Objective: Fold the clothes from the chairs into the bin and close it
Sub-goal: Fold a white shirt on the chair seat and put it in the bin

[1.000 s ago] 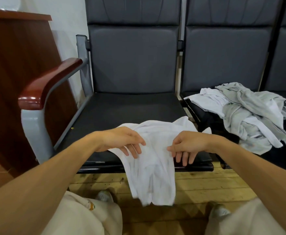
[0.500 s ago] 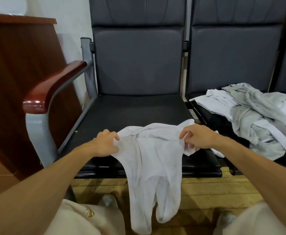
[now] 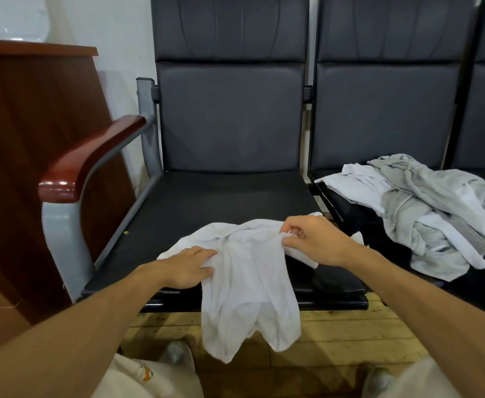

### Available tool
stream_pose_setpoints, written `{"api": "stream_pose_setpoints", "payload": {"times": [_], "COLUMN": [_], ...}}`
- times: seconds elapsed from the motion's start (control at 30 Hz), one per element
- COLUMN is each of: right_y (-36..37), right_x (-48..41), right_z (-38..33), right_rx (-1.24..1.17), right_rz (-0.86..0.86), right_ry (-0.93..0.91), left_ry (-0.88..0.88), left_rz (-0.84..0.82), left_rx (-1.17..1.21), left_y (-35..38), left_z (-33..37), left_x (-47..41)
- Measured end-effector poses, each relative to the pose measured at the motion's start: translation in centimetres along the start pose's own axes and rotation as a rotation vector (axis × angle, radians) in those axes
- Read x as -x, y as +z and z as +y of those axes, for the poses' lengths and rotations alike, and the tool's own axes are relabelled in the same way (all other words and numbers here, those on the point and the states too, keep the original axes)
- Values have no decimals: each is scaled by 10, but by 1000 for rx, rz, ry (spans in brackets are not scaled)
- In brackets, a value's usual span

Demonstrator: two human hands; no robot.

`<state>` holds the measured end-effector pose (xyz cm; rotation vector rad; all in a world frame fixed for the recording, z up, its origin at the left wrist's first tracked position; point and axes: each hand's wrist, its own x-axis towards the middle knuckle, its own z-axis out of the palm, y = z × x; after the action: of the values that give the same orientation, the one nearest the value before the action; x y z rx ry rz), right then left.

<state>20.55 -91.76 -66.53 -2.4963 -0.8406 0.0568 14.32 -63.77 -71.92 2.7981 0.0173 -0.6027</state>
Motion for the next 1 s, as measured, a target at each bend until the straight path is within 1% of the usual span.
{"api": "stream_pose_setpoints", "payload": {"times": [0.07, 0.13, 0.2, 0.3, 0.37, 0.43, 0.47, 0.6, 0.7, 0.83, 0.93, 1.0], "right_y": [-1, -1, -1, 0, 0, 0, 0, 2, 4, 7, 5, 4], "right_x": [-2, -3, -3, -3, -5, -8, -10, -14, -18, -21, -20, -19], "right_z": [-1, 3, 9, 19, 25, 26, 26, 18, 12, 5, 0, -3], "right_rx": [-17, -10, -5, -24, -28, -46, -61, -78, -100, -68, -199, -348], "right_rz": [45, 46, 40, 24, 42, 78, 91, 125, 134, 115, 90, 105], "right_ry": [-8, 0, 30, 70, 88, 114, 133, 162, 181, 205, 262, 307], "left_ry": [-23, -32, -32, -24, -10, -5, -5, 31, 50, 36, 50, 56], "left_rz": [27, 48, 83, 192, 260, 271, 256, 204, 254, 315, 305, 321], "left_rx": [-11, 9, 75, 181, 255, 316, 305, 109, 84, 14, 12, 92], "left_y": [-1, -3, -5, -12, -19, -23, -24, -21, -20, -19, -19, -21], "left_z": [-5, -9, -12, -13, -17, -21, -24, -34, -37, -29, -25, -23], "left_x": [-2, -1, 3, 12, 15, 21, 23, 29, 28, 22, 22, 25]}}
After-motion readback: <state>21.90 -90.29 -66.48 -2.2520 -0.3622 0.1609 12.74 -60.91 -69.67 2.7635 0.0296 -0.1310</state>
